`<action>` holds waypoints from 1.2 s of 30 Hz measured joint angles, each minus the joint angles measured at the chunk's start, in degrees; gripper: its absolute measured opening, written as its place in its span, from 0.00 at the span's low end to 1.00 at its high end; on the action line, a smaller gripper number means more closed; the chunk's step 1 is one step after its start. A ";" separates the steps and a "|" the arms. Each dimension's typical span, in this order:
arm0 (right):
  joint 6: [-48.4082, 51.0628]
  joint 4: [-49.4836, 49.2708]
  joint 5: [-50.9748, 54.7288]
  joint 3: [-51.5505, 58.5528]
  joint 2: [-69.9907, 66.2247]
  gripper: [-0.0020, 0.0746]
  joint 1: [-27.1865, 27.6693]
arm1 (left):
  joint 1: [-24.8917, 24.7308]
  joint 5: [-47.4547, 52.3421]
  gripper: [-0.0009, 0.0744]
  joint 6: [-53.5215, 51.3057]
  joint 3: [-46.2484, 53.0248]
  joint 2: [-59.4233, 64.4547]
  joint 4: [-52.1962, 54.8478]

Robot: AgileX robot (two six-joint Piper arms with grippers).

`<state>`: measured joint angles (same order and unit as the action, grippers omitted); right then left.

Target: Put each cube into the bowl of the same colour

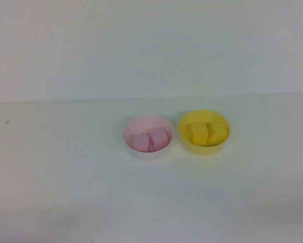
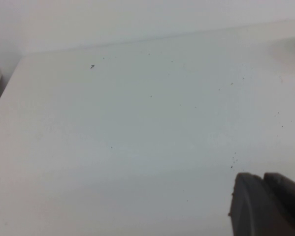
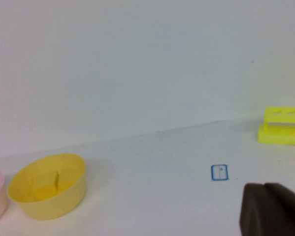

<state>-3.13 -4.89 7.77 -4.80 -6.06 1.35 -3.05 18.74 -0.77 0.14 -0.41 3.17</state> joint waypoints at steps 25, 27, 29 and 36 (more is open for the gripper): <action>0.00 4.01 13.22 6.25 6.60 0.02 0.10 | 0.00 0.00 0.01 0.00 0.00 0.00 0.00; 0.00 4.89 13.22 6.25 6.60 0.02 0.10 | 0.00 0.00 0.01 0.00 0.00 0.00 0.00; 0.00 6.43 13.22 6.25 6.60 0.02 0.10 | 0.00 0.00 0.01 0.00 0.00 0.00 0.00; 0.28 8.79 13.32 6.25 6.60 0.02 0.10 | 0.00 0.00 0.01 0.00 0.00 0.00 0.00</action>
<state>-2.85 3.90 21.10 1.46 0.54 1.44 -3.05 18.74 -0.77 0.14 -0.41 3.17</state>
